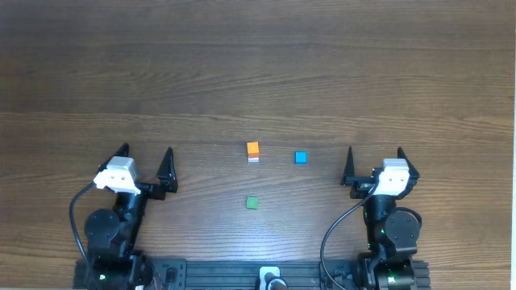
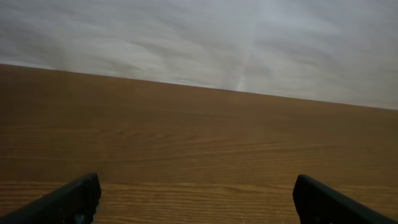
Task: Stack Cubes
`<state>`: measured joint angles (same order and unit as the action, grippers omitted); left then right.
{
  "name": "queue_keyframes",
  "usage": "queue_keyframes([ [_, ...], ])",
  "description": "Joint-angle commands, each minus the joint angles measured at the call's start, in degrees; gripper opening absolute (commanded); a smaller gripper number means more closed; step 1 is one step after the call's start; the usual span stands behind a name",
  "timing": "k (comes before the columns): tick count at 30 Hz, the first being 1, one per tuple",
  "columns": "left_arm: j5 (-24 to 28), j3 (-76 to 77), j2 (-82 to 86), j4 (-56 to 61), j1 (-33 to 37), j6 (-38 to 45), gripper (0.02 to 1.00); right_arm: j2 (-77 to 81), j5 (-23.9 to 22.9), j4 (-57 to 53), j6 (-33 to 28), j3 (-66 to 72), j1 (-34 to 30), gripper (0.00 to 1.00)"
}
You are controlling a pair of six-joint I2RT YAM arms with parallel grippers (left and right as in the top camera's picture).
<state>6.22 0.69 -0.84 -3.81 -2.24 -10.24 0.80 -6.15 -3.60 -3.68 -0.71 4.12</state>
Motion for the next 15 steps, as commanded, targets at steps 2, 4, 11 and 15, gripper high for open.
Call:
queue_keyframes([
  [2, -0.04, -0.37, 0.68, 0.0, -0.11, 0.83, 0.998, -0.5, 2.67, 1.86, 4.59, 0.42, 0.26, 0.993],
  [4, -0.04, -0.37, 0.68, 0.0, -0.11, 0.83, 0.998, -0.5, 4.28, 3.19, 10.25, 0.42, 0.26, 0.991],
  [11, -0.04, -0.37, 0.68, 0.0, -0.11, 0.83, 0.998, 3.1, 9.75, 2.56, 22.23, -0.22, 0.26, 0.991],
  [15, -0.04, -0.37, 0.68, 0.0, -0.11, 0.83, 0.998, 7.96, 10.34, 0.13, 26.86, -5.68, 0.26, 0.991],
])
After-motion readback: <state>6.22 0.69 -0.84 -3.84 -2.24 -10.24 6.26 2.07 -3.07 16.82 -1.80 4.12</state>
